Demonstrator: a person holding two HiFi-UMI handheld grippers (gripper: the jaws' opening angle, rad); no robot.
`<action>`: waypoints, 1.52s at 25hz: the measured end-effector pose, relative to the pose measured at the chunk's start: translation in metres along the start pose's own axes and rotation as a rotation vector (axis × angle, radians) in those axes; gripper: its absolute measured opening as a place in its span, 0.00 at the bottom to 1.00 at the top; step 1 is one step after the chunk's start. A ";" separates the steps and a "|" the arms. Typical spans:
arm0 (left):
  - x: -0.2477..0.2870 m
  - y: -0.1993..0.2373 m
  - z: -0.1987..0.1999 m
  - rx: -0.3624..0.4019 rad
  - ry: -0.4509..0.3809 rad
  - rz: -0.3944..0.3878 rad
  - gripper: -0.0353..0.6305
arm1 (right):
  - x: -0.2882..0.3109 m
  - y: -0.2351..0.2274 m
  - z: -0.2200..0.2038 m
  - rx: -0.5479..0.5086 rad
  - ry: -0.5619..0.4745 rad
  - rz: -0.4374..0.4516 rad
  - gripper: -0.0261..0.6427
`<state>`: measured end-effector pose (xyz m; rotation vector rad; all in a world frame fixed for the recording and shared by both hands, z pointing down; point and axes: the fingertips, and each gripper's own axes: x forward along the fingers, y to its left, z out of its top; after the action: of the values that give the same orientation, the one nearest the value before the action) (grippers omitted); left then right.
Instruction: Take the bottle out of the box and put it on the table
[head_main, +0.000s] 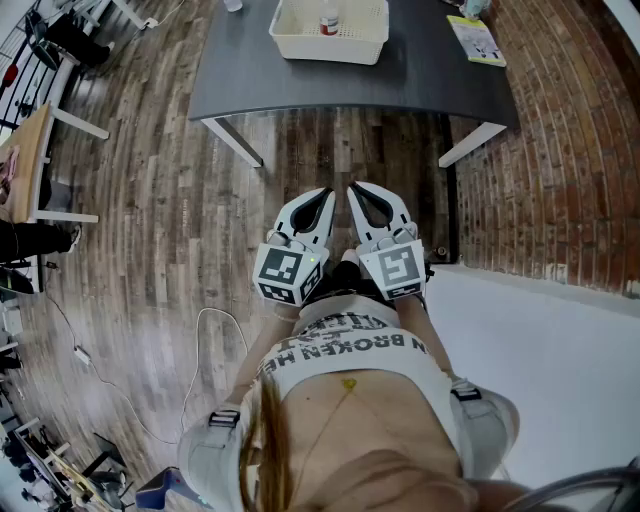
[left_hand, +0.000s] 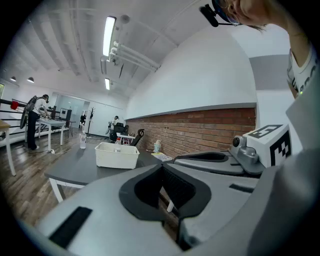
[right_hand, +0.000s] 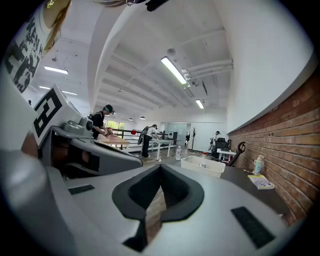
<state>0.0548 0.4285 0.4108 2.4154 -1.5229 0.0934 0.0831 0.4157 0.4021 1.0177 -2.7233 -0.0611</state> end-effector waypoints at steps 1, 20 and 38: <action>0.001 -0.001 0.000 -0.001 -0.003 0.002 0.06 | -0.001 -0.002 0.000 0.002 -0.005 0.006 0.05; 0.036 -0.003 -0.003 -0.039 0.005 0.030 0.06 | 0.006 -0.036 -0.015 0.022 0.016 0.053 0.05; 0.127 0.073 0.034 -0.014 0.004 -0.095 0.06 | 0.109 -0.097 0.001 0.032 0.009 -0.035 0.05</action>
<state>0.0427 0.2787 0.4192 2.4697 -1.4001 0.0682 0.0658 0.2710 0.4112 1.0719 -2.7064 -0.0188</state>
